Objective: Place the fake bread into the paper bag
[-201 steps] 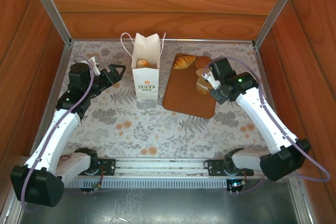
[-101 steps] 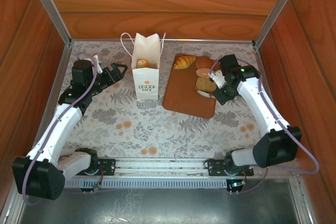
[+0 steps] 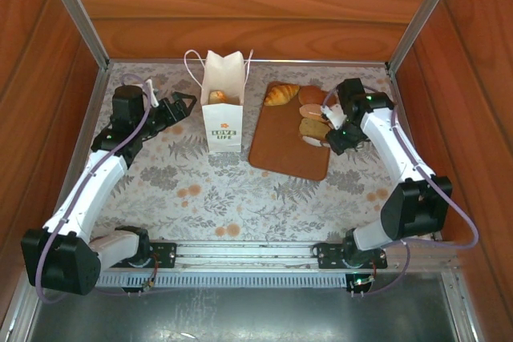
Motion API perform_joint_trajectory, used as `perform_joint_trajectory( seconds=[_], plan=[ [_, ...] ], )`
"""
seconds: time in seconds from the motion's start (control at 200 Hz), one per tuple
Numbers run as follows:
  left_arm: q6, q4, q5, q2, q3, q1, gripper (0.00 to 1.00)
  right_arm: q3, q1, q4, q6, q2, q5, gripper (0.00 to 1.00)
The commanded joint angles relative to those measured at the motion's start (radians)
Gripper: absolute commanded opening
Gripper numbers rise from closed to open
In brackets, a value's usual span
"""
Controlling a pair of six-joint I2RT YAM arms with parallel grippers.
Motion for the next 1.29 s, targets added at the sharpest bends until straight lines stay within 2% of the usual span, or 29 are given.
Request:
perform_joint_trajectory(
  seconds=[0.0,0.96,1.289],
  plan=[
    [0.023,-0.02,0.014,0.015,0.031,0.009,0.93,0.029,-0.019,0.007,0.008,0.024,-0.027,0.63],
    [0.039,-0.019,0.015,0.061,0.05,0.011,0.94,0.098,-0.069,0.0,0.009,0.16,-0.067,0.66],
    [0.043,-0.019,0.015,0.067,0.051,0.016,0.94,0.138,-0.068,-0.04,0.023,0.264,-0.107,0.65]
  ],
)
